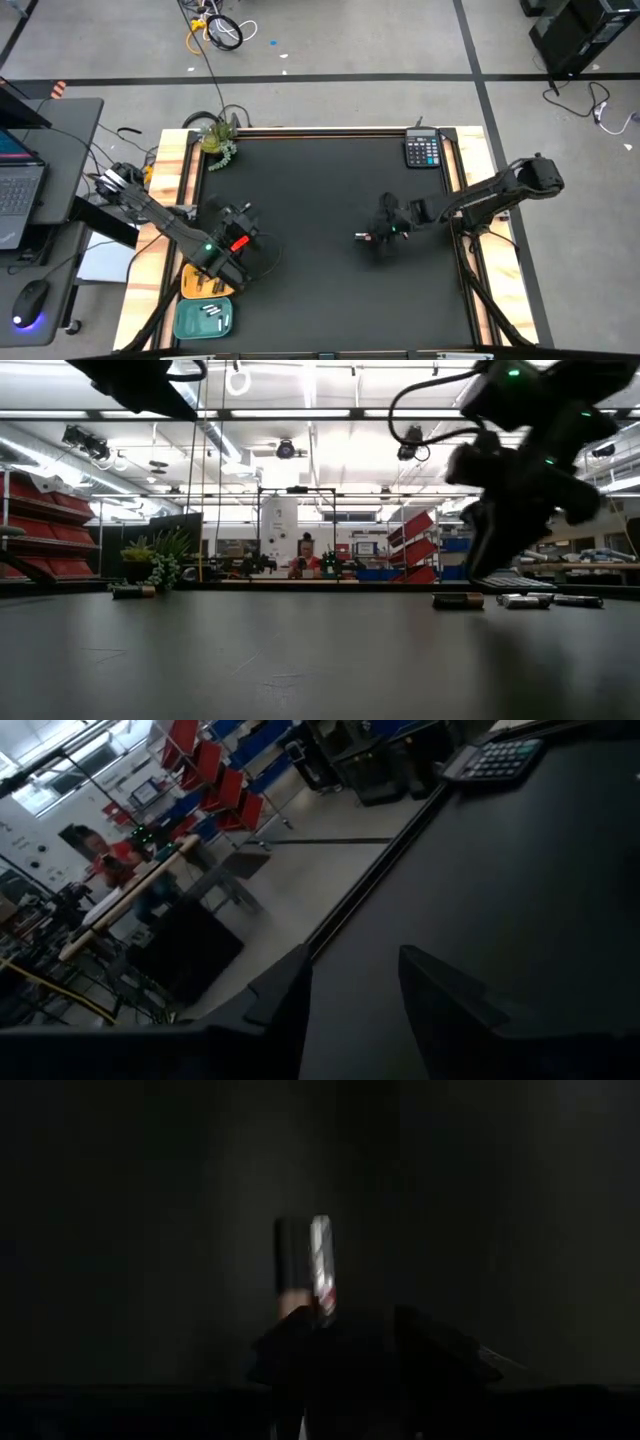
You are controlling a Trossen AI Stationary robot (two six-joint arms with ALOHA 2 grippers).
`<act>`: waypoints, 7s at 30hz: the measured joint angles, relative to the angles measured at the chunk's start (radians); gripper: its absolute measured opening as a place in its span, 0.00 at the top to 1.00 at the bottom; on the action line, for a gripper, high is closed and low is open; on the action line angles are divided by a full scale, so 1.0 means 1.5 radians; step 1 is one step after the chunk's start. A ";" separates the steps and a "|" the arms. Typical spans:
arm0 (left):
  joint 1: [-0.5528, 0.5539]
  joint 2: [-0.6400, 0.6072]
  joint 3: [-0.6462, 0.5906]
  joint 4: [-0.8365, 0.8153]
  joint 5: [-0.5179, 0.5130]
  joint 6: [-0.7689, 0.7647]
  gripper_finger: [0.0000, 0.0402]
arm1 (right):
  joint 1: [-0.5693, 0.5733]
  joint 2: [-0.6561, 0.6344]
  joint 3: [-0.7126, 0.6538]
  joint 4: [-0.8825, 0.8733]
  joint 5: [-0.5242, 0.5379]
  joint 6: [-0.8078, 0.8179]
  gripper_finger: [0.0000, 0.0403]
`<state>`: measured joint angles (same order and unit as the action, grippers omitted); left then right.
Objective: Sort batteries
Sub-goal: Put the silver battery into the green bin, then put the right black battery into the yellow bin
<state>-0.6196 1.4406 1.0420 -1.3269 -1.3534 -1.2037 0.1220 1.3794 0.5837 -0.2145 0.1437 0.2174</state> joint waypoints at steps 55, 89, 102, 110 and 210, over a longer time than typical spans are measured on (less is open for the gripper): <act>0.154 0.000 -0.123 0.838 0.433 0.690 0.72 | 0.144 -0.014 -0.042 0.173 0.166 0.013 0.94; 0.223 0.338 -0.107 1.616 0.600 0.867 0.55 | 0.171 0.031 -0.051 0.634 0.196 -0.148 0.93; 0.238 0.353 -0.093 1.610 0.592 0.833 0.59 | 0.171 0.085 -0.050 0.721 0.190 -0.145 0.93; 0.237 0.354 -0.094 1.600 0.579 0.825 0.91 | 0.171 0.094 -0.050 0.714 0.198 -0.134 0.92; 0.014 -0.105 -0.100 0.477 0.346 0.202 0.75 | 0.101 0.007 -0.118 0.340 0.116 0.037 0.63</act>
<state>-0.5982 1.2831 0.8917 -0.6109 -0.8346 -0.9005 0.2736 1.3902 0.4072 0.2962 0.3184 0.2723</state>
